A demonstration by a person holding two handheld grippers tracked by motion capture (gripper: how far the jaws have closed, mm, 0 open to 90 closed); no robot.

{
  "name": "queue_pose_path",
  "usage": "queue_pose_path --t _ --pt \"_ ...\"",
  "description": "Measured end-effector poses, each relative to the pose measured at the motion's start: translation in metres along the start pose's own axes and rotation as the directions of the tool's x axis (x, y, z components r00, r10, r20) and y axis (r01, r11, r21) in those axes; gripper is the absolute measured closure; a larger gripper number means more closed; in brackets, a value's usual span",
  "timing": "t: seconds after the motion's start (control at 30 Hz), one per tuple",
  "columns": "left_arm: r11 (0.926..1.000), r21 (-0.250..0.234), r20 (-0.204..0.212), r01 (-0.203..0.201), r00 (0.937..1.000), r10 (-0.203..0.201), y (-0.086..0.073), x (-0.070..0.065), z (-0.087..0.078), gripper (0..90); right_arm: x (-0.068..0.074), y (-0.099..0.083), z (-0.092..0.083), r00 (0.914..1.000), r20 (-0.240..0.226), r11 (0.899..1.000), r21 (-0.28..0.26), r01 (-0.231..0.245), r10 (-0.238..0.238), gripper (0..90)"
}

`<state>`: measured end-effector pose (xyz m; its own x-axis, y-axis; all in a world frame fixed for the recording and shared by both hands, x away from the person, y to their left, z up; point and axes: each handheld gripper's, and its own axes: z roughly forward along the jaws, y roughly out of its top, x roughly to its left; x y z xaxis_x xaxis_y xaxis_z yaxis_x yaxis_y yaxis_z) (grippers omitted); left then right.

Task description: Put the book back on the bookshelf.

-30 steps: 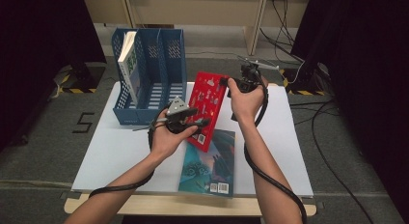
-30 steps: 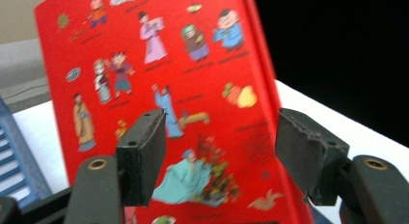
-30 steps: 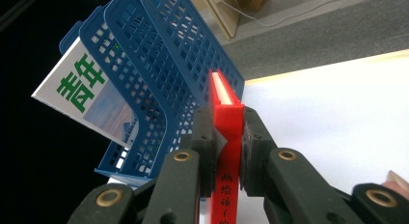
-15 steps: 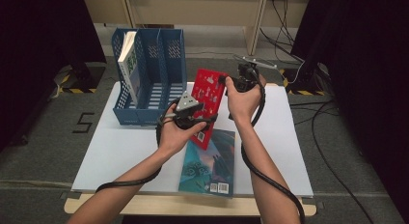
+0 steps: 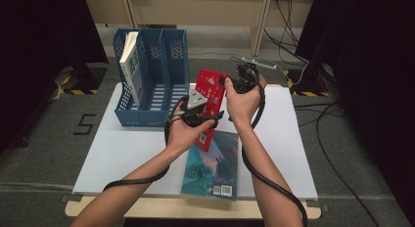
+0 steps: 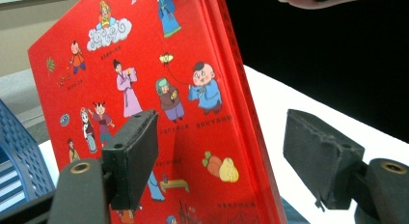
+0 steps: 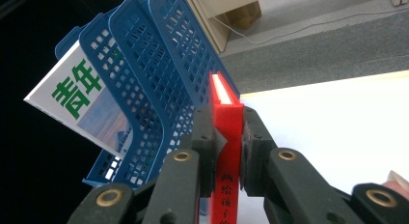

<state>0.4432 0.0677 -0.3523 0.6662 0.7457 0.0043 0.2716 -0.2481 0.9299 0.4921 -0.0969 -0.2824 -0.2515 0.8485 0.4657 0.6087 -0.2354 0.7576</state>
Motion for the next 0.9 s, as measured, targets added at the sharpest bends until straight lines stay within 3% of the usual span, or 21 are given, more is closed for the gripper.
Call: queue_pose_path --t 0.27,0.87,0.9 --pt "0.9991 0.015 -0.044 -0.041 0.9982 0.041 0.002 -0.004 0.006 27.1 0.004 -0.003 0.001 0.9999 0.011 1.0 -0.005 0.002 -0.002 80.0" --pt "0.9956 0.066 -0.124 -0.067 0.9894 0.075 -0.002 -0.001 0.014 29.7 0.015 -0.008 0.003 0.9996 0.028 1.0 -0.005 0.004 -0.003 79.4" --pt "0.9959 0.072 -0.13 -0.055 0.9895 0.064 -0.003 -0.001 0.014 30.1 0.015 -0.008 0.004 0.9995 0.03 1.0 -0.004 0.006 -0.006 79.4"
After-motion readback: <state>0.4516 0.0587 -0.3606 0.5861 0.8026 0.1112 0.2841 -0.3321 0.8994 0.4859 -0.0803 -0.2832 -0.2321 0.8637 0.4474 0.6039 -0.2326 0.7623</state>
